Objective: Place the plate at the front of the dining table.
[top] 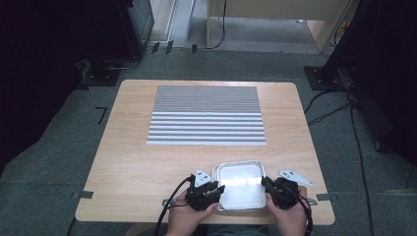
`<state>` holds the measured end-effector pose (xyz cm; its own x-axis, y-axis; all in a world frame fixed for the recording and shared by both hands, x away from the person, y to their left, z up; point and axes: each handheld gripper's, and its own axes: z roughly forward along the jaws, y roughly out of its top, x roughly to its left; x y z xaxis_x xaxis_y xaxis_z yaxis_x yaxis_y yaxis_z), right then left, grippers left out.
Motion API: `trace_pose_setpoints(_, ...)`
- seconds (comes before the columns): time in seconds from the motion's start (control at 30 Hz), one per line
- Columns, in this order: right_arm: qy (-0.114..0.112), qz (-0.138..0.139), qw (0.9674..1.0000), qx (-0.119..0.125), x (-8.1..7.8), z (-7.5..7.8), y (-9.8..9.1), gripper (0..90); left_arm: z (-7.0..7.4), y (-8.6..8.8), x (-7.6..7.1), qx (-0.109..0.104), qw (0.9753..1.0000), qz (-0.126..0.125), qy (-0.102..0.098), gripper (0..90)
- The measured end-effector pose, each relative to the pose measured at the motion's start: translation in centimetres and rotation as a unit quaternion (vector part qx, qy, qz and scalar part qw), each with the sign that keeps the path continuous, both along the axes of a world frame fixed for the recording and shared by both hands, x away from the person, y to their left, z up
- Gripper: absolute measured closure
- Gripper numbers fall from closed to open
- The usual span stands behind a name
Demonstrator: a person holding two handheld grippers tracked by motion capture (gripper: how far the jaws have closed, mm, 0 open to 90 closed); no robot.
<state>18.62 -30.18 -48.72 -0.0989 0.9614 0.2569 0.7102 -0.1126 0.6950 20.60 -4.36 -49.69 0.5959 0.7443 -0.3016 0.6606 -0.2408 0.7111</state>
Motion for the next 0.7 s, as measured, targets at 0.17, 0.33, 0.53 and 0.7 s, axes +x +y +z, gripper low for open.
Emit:
trace_pose_setpoints(0.17,-0.003,-0.028,0.9996,0.002,0.0,0.0,0.0,88.5,-0.2,-0.2,0.2,-0.007,0.9999,-0.001,0.013,70.1)
trace_pose_setpoints(0.33,-0.011,-0.048,0.9987,0.013,-0.2,0.2,-0.6,89.3,-0.6,-0.7,0.4,-0.007,0.9995,-0.004,0.029,70.1)
trace_pose_setpoints(0.53,-0.009,-0.042,0.9990,0.007,-0.2,0.1,-0.7,88.7,-0.6,-0.8,0.8,-0.019,0.9990,0.008,0.039,73.4)
trace_pose_setpoints(0.7,-0.012,-0.032,0.9993,-0.015,-0.3,0.1,-0.7,87.7,-0.2,-1.1,0.7,-0.011,0.9996,0.013,0.024,81.3)
